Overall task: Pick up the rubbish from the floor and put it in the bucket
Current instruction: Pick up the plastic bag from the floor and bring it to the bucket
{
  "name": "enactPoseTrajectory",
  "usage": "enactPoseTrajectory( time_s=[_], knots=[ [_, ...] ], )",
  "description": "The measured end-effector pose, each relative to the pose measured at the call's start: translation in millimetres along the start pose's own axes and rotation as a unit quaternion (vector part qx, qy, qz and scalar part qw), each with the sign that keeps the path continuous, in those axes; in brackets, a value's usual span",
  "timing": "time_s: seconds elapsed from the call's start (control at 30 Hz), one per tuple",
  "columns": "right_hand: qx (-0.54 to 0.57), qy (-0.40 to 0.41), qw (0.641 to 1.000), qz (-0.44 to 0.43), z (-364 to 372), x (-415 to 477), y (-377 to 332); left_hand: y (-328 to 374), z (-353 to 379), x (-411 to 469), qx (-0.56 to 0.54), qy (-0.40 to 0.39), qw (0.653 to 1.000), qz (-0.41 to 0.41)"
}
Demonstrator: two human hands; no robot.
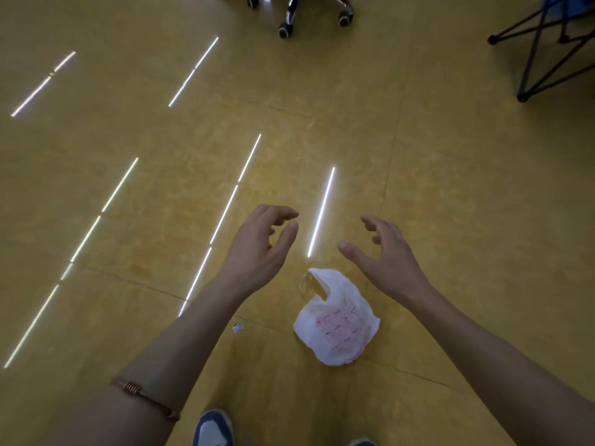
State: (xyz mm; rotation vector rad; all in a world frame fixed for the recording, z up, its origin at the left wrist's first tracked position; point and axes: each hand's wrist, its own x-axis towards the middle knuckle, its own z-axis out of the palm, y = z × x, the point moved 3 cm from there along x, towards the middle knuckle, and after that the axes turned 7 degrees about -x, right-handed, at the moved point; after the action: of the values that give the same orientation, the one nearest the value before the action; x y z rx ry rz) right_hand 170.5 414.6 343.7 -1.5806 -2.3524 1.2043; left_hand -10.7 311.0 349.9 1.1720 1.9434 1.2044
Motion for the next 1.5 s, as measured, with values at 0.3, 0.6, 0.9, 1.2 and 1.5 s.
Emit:
enactPoseTrajectory(
  time_s=[0.3,0.6,0.9,1.2,1.5],
  knots=[
    [-0.003,0.000,1.000,0.012,122.3,56.9,120.5,-160.3,84.6,2.3,0.088,-0.121,0.986,0.072],
    [-0.068,-0.038,0.997,0.008,167.6,78.8,194.2,-216.7,147.0,7.1,0.093,-0.159,0.977,0.104],
    [-0.179,-0.087,0.979,0.033,190.4,75.9,224.1,-235.4,173.3,14.1,0.080,-0.167,0.974,0.131],
    [-0.278,-0.192,0.939,0.063,219.1,67.2,254.9,-241.1,178.7,5.6,0.074,-0.159,0.975,0.136],
    [-0.318,-0.279,0.904,0.064,253.9,61.0,279.3,-254.4,176.3,-6.9,0.089,-0.151,0.976,0.128]
  ],
)
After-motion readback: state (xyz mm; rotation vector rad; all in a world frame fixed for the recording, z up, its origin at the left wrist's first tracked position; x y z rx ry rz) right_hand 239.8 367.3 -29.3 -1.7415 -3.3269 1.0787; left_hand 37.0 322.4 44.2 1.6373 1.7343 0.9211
